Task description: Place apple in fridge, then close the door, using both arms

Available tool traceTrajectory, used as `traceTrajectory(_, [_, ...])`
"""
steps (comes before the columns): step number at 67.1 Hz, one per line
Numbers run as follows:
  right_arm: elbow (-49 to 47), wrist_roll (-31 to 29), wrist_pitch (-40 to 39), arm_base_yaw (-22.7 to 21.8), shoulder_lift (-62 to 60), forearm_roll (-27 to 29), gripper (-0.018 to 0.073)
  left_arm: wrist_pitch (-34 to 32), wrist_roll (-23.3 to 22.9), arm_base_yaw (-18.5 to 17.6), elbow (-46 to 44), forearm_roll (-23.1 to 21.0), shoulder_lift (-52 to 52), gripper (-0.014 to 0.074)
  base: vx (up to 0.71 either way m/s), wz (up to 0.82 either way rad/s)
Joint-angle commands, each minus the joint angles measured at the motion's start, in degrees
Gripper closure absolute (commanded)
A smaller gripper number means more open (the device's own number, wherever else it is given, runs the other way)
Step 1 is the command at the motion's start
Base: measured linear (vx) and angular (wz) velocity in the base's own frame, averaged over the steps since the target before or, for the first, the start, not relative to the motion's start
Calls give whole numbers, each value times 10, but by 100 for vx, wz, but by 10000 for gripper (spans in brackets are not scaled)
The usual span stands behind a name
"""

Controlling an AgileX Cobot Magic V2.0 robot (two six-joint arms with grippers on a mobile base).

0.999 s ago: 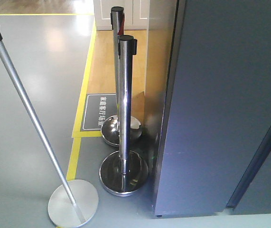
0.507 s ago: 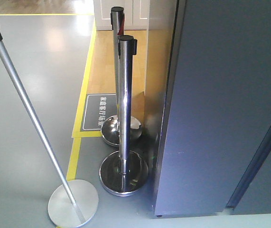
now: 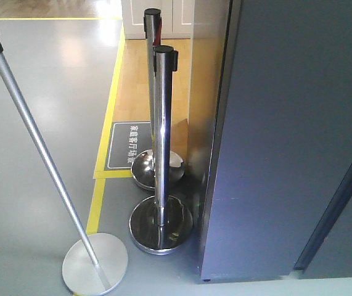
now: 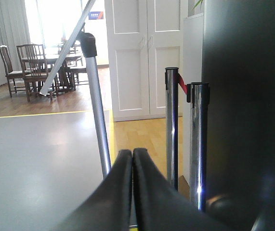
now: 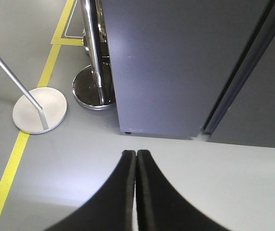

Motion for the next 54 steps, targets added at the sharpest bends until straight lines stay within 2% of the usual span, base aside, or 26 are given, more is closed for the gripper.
traceTrajectory(1, [-13, -6, -31, 0, 7, 5, 562, -44, 0, -1, -10, -5, -9, 603, 0, 0])
traceTrajectory(6, [-13, -6, -71, -1, 7, 2, 562, -44, 0, -1, -10, -5, -9, 603, 0, 0])
traceTrajectory(20, [13, -6, -317, -1, 7, -19, 562, -44, 0, -1, -10, -5, -9, 603, 0, 0])
traceTrajectory(26, [68, -6, -393, 0, -4, -38, 562, -44, 0, -1, -10, -5, -9, 603, 0, 0])
traceTrajectory(43, [247, -4, -594, 0, -93, -30, 562, -44, 0, -1, -10, -5, -9, 603, 0, 0])
traceTrajectory(54, [331, -4, -669, 0, -127, -22, 562, -44, 0, -1, -10, -5, -9, 603, 0, 0])
